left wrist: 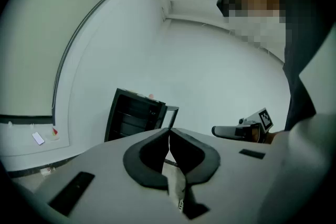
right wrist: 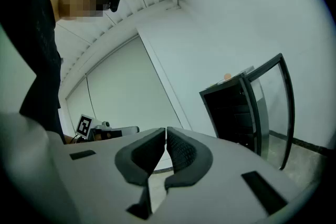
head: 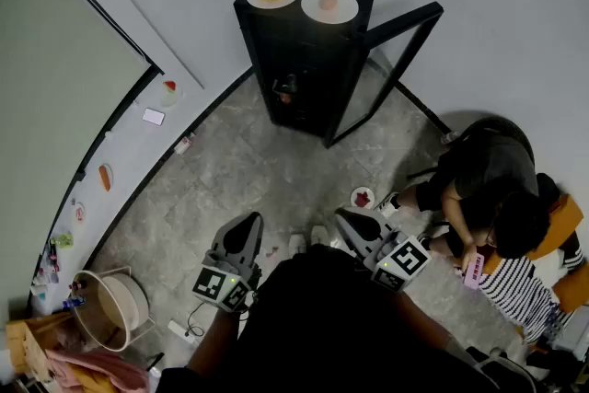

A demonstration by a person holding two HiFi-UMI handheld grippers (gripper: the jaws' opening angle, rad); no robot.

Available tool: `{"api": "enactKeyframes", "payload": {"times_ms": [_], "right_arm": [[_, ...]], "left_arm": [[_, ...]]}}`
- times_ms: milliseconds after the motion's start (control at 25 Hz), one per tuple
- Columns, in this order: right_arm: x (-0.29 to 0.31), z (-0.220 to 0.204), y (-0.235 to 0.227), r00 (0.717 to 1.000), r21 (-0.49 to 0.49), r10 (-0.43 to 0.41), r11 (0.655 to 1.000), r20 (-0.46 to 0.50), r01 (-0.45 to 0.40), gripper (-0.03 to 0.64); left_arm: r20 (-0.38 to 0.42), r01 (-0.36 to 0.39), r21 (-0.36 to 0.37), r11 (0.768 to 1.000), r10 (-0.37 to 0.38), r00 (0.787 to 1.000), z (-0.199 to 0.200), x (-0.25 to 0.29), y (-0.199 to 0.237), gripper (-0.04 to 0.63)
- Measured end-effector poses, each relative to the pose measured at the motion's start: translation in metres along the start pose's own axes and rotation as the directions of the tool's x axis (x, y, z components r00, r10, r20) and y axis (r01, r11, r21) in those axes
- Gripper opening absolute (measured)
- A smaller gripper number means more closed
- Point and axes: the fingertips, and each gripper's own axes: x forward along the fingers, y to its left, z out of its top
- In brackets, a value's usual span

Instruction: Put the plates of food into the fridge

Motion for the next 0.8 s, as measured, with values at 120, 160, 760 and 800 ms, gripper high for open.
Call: {"api": "enactKeyframes", "payload": {"times_ms": [120,160,760,800], "right_arm": [[-0.010,0.014,-0.013,0.998,-0.027,-0.051,0.998,0.028,0.051,0.031],[-0.013,0.015,-0.017,0.997,-0.043,-0.066,0.997,0.033,0.068,0.032],[-0.011,0.037,-0.028,0.995,-0.099,0.035,0.995,0.098,-0.025,0.031],[-0.011,0.037,-0.028,0.993,-0.100,0.048,0.994,0.104,-0.038,0.031]], "left_arm": [[-0.006,0.000,0.011,1.000,0.000,1.000,0.000,0.009,-0.012,0.027],[-0.010,-0.002,0.013,1.000,0.002,1.000,-0.001,0.012,-0.015,0.028],[0.066,-0.074,-0.044,0.996,0.077,0.995,0.019,0.025,-0.024,0.028],[0.067,-0.074,-0.035,0.997,0.076,0.995,0.020,0.027,-0.024,0.028]]}}
